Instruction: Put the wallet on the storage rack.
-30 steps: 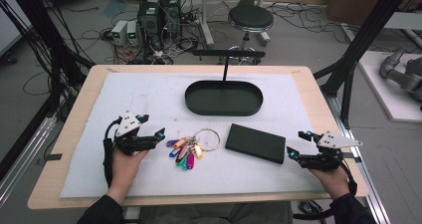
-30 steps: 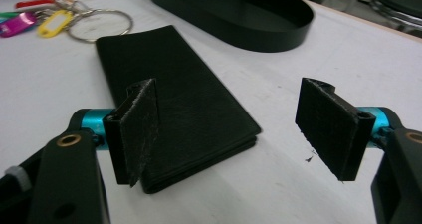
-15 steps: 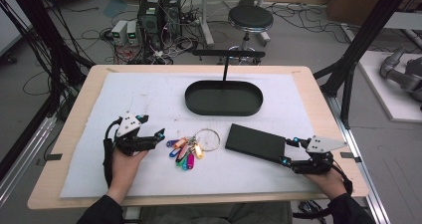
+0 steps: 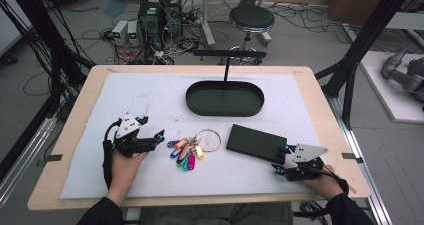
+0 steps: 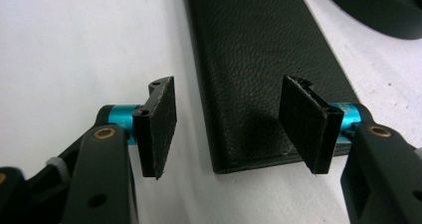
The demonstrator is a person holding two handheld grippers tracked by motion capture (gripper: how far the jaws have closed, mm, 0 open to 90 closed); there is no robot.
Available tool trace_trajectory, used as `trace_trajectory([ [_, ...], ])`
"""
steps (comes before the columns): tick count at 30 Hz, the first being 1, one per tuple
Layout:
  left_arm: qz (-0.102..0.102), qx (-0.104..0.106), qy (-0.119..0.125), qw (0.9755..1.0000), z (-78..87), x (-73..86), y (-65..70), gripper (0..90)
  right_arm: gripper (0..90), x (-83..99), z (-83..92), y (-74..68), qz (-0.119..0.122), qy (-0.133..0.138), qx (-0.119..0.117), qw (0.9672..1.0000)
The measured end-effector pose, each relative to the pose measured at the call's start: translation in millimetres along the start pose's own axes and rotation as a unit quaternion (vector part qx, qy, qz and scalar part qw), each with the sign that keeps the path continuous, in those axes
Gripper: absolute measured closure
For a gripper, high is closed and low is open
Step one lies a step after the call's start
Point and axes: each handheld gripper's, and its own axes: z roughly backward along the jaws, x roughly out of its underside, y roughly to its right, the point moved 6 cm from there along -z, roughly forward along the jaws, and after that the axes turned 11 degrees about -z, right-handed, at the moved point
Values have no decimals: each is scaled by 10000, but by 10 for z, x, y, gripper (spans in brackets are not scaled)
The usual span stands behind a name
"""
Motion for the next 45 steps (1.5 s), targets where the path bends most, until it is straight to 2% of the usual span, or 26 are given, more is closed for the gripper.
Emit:
trace_trajectory([
  [2, 10, -8, -5, 10000, 1, 8, -1, 235, 419, 3, -12, -1, 112, -2, 69, 9999],
  [6, 13, -9, -17, 10000, 4, 17, -4, 235, 467, 7, -14, 11, 191, 4, 155, 9997],
  [7, 8, -9, -28, 10000, 6, 23, -4, 235, 500, 13, -17, 20, 324, -6, 290, 9991],
  [9, 19, -12, -28, 10000, 7, 29, -1, 235, 526, 16, -19, 25, 372, 0, 360, 9987],
  [13, 15, -17, -38, 10000, 17, 35, -2, 235, 565, 15, -16, 40, 326, 12, 313, 9990],
  [18, 24, -22, -33, 10000, 23, 38, -3, 235, 677, -16, 8, 44, 265, 0, 238, 9994],
  [22, 16, -21, -45, 10000, 22, 42, -5, 235, 715, -44, 30, 57, 179, 55, 229, 9996],
  [23, 15, -21, -48, 10000, 20, 44, -5, 235, 759, -79, 74, 69, 54, 221, 184, 9996],
  [25, 8, -25, -52, 10000, 20, 46, -6, 235, 783, -115, 117, 93, -117, 412, 143, 9990],
  [26, 8, -25, -52, 10000, 20, 46, -6, 235, 783, -115, 117, 93, -117, 412, 143, 9990],
  [28, 12, -24, -54, 10000, 20, 48, -6, 235, 793, -163, 176, 127, -405, 666, 12, 9970],
  [29, 12, -24, -54, 10000, 20, 48, -6, 235, 793, -163, 176, 127, -405, 666, 12, 9970],
  [34, 6, -17, -54, 10000, 27, 52, -10, 235, 808, -297, 292, 114, -835, 1192, -354, 9887],
  [35, 6, -17, -54, 10000, 27, 52, -10, 235, 808, -297, 292, 114, -835, 1192, -354, 9887],
  [36, 12, -33, -59, 10000, 29, 54, -7, 235, 809, -319, 305, 119, -992, 1287, -417, 9858],
  [40, 6, -31, -61, 10000, 30, 56, -7, 235, 808, -330, 319, 178, -1332, 1393, -405, 9804],
  [42, 9, -30, -73, 10000, 28, 61, -5, 235, 803, -323, 325, 238, -1519, 1468, -328, 9769],
  [44, 8, -19, -82, 10000, 24, 65, 0, 235, 792, -323, 330, 288, -1760, 1541, -288, 9718],
  [45, 6, -22, -90, 10000, 22, 67, 2, 235, 781, -323, 329, 300, -1791, 1558, -260, 9711],
])
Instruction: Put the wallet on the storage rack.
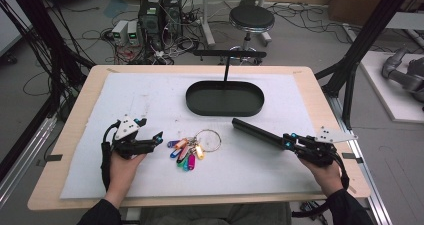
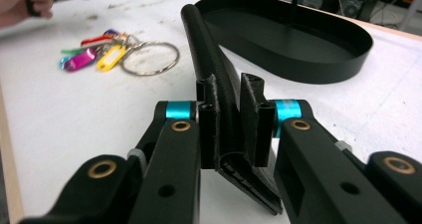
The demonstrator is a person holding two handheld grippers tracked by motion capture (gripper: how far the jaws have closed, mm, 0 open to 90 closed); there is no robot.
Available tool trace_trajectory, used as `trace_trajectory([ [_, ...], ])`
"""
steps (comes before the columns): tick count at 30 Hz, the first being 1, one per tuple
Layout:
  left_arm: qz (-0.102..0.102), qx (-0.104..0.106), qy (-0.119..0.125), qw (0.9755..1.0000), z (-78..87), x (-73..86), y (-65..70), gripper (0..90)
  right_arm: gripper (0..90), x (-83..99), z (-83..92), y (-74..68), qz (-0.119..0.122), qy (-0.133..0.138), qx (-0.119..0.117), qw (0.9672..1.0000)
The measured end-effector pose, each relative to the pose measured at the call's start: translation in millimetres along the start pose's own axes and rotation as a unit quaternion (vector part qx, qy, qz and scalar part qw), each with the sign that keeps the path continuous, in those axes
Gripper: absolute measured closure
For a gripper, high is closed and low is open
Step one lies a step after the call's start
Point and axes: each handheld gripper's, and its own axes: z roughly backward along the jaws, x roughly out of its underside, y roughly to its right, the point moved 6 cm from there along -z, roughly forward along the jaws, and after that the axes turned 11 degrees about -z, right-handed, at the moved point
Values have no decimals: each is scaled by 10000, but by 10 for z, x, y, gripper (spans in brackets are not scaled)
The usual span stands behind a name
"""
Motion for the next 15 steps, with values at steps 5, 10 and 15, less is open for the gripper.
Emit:
trace_trajectory([
  [5, -27, 11, -19, 10000, -9, 5, 11, 235, 692, -32, -7, 63, -198, 169, 367, 9990],
  [10, -26, 7, -53, 10000, -20, 12, 18, 235, 556, -19, -22, 106, -383, 98, 300, 9988],
  [15, -45, 6, -81, 10000, -28, 17, 22, 235, 535, -49, -19, 110, -188, 197, 682, 9973],
])
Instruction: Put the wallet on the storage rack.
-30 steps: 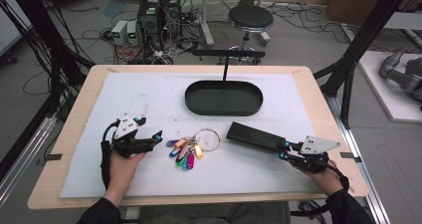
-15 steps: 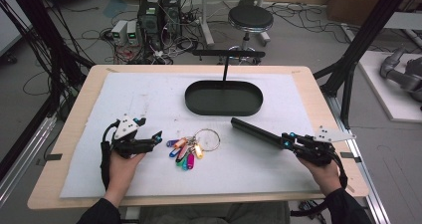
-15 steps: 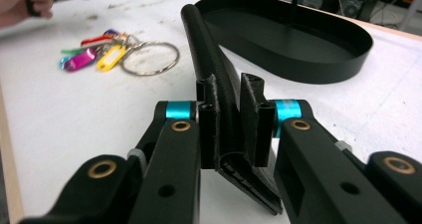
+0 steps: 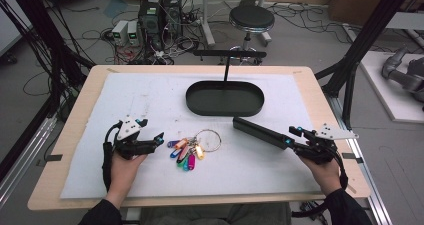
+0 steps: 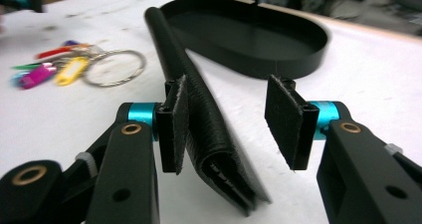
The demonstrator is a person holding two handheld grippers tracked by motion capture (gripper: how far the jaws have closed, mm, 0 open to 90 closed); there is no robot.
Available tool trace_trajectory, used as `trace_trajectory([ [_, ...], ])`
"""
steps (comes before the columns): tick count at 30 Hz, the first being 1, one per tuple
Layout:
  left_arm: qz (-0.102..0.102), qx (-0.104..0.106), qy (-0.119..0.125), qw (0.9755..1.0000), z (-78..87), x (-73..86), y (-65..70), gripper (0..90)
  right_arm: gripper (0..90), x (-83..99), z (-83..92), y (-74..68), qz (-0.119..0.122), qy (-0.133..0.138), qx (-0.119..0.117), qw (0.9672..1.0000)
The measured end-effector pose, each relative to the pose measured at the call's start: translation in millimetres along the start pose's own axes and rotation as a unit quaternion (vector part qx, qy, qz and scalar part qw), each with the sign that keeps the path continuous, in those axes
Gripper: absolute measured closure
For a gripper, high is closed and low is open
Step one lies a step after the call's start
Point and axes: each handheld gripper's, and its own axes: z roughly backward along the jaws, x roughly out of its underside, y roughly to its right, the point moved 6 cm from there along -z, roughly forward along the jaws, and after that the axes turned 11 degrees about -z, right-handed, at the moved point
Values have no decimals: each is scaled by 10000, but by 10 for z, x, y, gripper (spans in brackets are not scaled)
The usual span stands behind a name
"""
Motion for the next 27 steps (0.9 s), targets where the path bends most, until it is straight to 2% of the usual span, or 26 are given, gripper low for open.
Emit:
trace_trajectory([
  [2, 0, 8, -11, 10000, -5, 2, 2, 235, 537, -12, 0, 10, -23, 60, 157, 9999],
  [5, -23, 3, -28, 10000, -6, 6, 2, 235, 537, -10, -6, 22, -147, 62, 68, 9998],
  [7, -23, 4, -37, 10000, -7, 7, 2, 235, 569, -12, -4, 9, 27, 74, 92, 9999],
  [8, -22, 3, -44, 10000, -8, 9, 2, 235, 569, -12, -4, 9, 27, 74, 92, 9999],
  [9, 4, -11, -20, 10000, -6, -2, 9, 235, 636, -7, 4, -32, 301, 44, 38, 9995],
  [11, -31, 18, 48, 10000, 2, -35, 32, 235, 648, 13, -2, -50, 283, -74, -213, 9993],
  [12, -31, 18, 48, 10000, 2, -35, 32, 236, 648, 13, -2, -50, 283, -74, -213, 9993],
  [13, -82, 46, 89, 9999, -1, -65, 59, 237, 688, 31, -6, -50, 153, -183, -449, 9987],
  [14, -214, 86, 108, 9997, -9, -105, 102, 239, 737, 33, -4, -60, 137, -210, -511, 9984],
  [17, -455, 199, 170, 9986, -42, -188, 194, 241, 784, 24, -2, -90, 224, -316, -535, 9978],
  [20, -504, 292, 252, 9980, -63, -240, 246, 242, 808, 13, 2, -118, 265, -342, -555, 9975],
  [22, -567, 446, 433, 9965, -96, -349, 322, 243, 814, -11, 3, -149, 299, -311, -614, 9972],
  [23, -567, 446, 433, 9965, -96, -349, 322, 242, 815, -25, 6, -172, 334, -295, -671, 9968],
  [24, -600, 697, 572, 9941, -135, -433, 387, 243, 815, -37, 5, -195, 377, -284, -713, 9963],
  [25, -624, 851, 622, 9925, -164, -484, 431, 243, 815, -44, 4, -219, 435, -278, -771, 9957],
  [27, -717, 993, 670, 9902, -201, -557, 499, 243, 816, -46, 8, -253, 446, -317, -867, 9947],
])
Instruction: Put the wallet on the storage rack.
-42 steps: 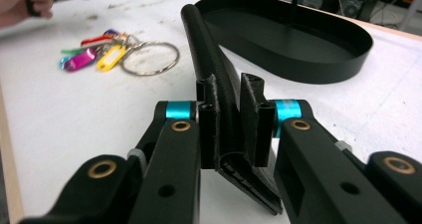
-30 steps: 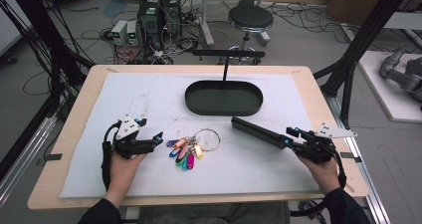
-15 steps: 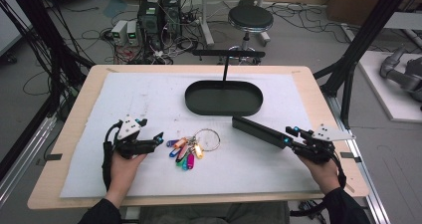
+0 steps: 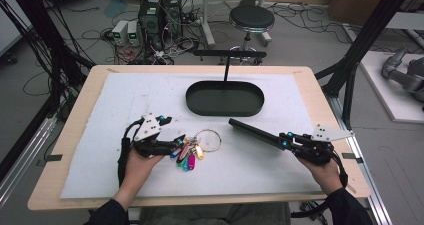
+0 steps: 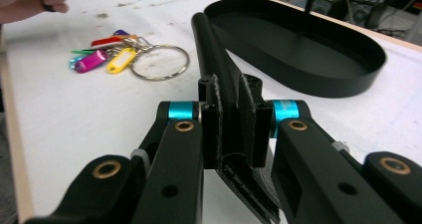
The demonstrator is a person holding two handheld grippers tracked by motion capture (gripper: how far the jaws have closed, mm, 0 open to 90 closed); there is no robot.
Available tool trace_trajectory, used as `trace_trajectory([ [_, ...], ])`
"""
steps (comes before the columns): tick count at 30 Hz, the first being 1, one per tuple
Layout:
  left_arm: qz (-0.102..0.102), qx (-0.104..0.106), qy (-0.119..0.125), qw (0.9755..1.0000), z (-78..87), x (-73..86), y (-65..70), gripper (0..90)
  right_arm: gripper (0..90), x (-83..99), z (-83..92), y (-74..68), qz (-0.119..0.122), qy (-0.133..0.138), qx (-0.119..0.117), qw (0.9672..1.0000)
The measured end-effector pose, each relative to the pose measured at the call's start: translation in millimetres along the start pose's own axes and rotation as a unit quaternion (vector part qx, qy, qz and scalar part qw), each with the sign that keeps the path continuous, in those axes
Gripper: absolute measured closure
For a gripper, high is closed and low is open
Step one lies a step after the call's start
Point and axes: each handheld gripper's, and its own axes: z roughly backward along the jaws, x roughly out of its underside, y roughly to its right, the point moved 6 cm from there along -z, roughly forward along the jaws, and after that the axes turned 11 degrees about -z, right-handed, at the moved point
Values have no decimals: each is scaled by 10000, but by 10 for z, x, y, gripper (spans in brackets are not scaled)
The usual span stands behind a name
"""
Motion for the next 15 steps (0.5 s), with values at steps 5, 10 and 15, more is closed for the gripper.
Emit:
trace_trajectory([
  [5, -152, 549, 193, 9982, -166, -184, 160, 242, 816, 6, 42, -19, 27, -34, -243, 9997],
  [10, -257, 853, 383, 9953, -356, -336, 280, 243, 816, 1, 93, -15, 5, 21, -352, 9994],
  [15, -373, 1115, 476, 9919, -592, -446, 398, 255, 816, 5, 100, -17, -5, 0, -404, 9992],
])
